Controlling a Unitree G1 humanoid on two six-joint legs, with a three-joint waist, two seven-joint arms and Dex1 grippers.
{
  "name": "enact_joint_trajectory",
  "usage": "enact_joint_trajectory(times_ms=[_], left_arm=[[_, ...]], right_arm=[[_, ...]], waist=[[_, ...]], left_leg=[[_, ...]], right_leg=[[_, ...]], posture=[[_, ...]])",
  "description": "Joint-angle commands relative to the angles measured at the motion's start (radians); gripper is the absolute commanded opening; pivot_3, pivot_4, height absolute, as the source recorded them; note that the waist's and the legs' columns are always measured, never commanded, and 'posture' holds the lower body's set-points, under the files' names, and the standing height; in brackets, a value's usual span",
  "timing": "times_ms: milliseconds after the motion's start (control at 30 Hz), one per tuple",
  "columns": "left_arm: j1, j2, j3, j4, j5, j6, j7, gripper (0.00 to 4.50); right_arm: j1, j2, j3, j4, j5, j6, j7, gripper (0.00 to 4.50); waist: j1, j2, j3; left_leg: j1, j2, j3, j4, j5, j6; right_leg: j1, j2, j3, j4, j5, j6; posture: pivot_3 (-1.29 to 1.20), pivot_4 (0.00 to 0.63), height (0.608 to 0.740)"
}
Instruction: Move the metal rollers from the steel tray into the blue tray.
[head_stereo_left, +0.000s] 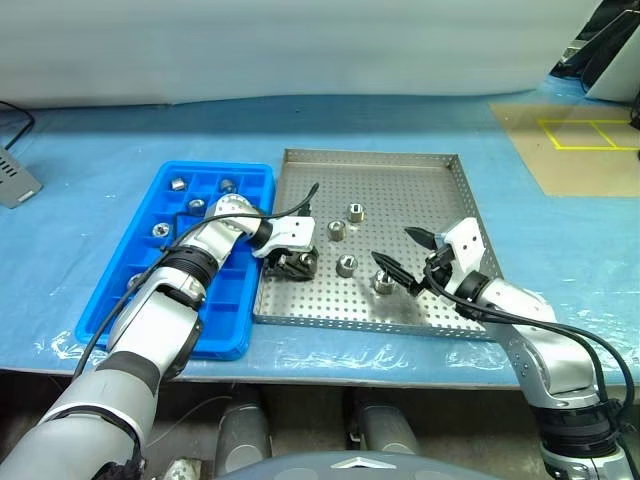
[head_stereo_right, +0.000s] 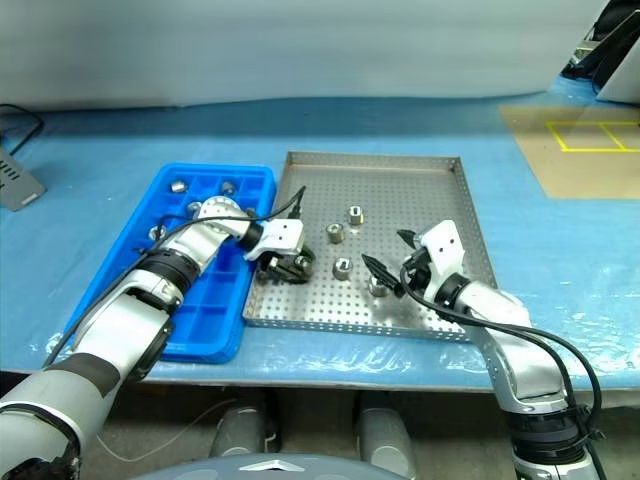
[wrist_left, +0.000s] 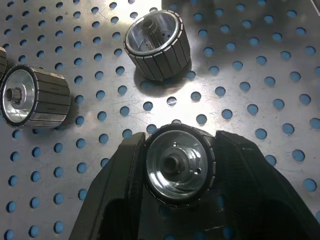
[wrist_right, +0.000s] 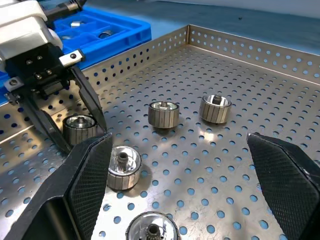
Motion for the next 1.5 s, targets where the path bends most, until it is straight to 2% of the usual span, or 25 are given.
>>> enact_joint_trajectory(times_ms=[33, 133, 200, 433, 567, 767, 867, 1000, 1133, 1300, 1500], left_arm=[[0.002, 0.009, 0.050, -0.002, -0.027, -0.005, 0.037, 1.89], [0.016, 0.019, 0.104, -0.096, -0.088, -0.014, 0.043, 1.89], [0.032, 0.024, 0.145, -0.199, -0.140, 0.046, 0.045, 1.89], [0.188, 0.135, 0.296, -0.766, -0.397, 0.551, 0.049, 1.89], [0.316, 0.269, 0.409, -0.967, -0.470, 0.667, 0.093, 1.89], [0.521, 0.397, 0.564, -1.011, -0.439, 0.695, 0.267, 1.89], [0.656, 0.407, 0.596, -1.015, -0.414, 0.667, 0.339, 1.89], [0.757, 0.387, 0.585, -1.006, -0.386, 0.645, 0.415, 1.89], [0.742, 0.339, 0.562, -0.909, -0.322, 0.581, 0.534, 1.89], [0.688, 0.286, 0.556, -0.869, -0.323, 0.546, 0.595, 1.89], [0.686, 0.309, 0.515, -0.777, -0.279, 0.508, 0.582, 1.89]], right_arm=[[0.002, 0.009, 0.000, 0.053, -0.023, -0.095, 0.029, 4.50], [0.004, 0.010, 0.008, 0.102, -0.031, -0.147, 0.061, 4.50], [-0.001, 0.021, 0.000, 0.124, -0.012, -0.162, 0.081, 4.50], [-0.139, 0.068, -0.012, 0.209, 0.106, -0.144, 0.188, 4.50], [-0.263, 0.098, 0.004, 0.256, 0.171, -0.081, 0.237, 4.50], [-0.426, 0.178, 0.105, 0.289, 0.173, 0.001, 0.258, 4.50], [-0.488, 0.199, 0.149, 0.304, 0.161, 0.031, 0.287, 4.50], [-0.540, 0.196, 0.158, 0.340, 0.159, 0.048, 0.321, 4.50], [-0.557, 0.186, 0.167, 0.355, 0.151, 0.057, 0.346, 4.50], [-0.548, 0.179, 0.168, 0.343, 0.141, 0.063, 0.349, 4.50], [-0.521, 0.162, 0.150, 0.271, 0.157, 0.102, 0.313, 4.50]], waist=[[0.000, 0.000, 0.000], [0.000, 0.000, 0.000], [0.001, 0.000, 0.000], [-0.003, 0.000, 0.001], [0.001, 0.002, 0.001], [0.020, 0.003, 0.002], [0.044, 0.003, 0.002], [0.093, 0.001, 0.002], [0.137, 0.001, 0.002], [0.139, 0.000, 0.002], [0.137, 0.000, 0.002]], left_leg=[[0.000, 0.000, 0.000, 0.000, 0.000, 0.000], [-0.002, 0.000, 0.000, -0.001, -0.001, 0.001], [-0.006, 0.001, 0.000, -0.001, -0.001, 0.002], [-0.008, 0.002, 0.001, -0.001, -0.003, 0.004], [-0.007, 0.004, 0.001, -0.001, -0.001, 0.002], [-0.007, 0.006, 0.000, -0.005, 0.001, -0.002], [-0.008, 0.005, 0.000, -0.009, 0.002, -0.004], [-0.010, 0.005, -0.001, -0.015, 0.005, -0.009], [-0.010, 0.006, -0.001, -0.016, 0.006, -0.010], [-0.009, 0.006, -0.001, -0.015, 0.008, -0.013], [-0.009, 0.006, -0.001, -0.016, 0.009, -0.016]], right_leg=[[0.000, 0.000, 0.000, 0.000, 0.000, 0.000], [-0.001, 0.000, -0.001, -0.002, 0.000, 0.000], [-0.004, 0.000, -0.001, -0.003, 0.000, 0.000], [-0.006, 0.000, -0.003, -0.003, 0.000, 0.000], [-0.006, 0.001, -0.005, -0.002, 0.000, -0.001], [-0.006, 0.002, -0.008, -0.002, 0.000, -0.001], [-0.009, 0.002, -0.008, -0.003, 0.000, -0.001], [-0.012, 0.001, -0.010, -0.004, -0.001, -0.002], [-0.013, 0.001, -0.011, -0.002, -0.001, -0.002], [-0.014, 0.001, -0.010, 0.002, -0.001, -0.002], [-0.017, 0.003, -0.009, 0.005, -0.002, -0.003]], posture=[[-0.44, 0.150, 0.740], [-0.43, 0.150, 0.740], [-0.41, 0.150, 0.740], [-0.30, 0.150, 0.740], [-0.20, 0.150, 0.740], [-0.03, 0.150, 0.740], [0.04, 0.150, 0.740], [0.10, 0.150, 0.740], [0.12, 0.150, 0.740], [0.10, 0.150, 0.740], [0.07, 0.150, 0.740]])
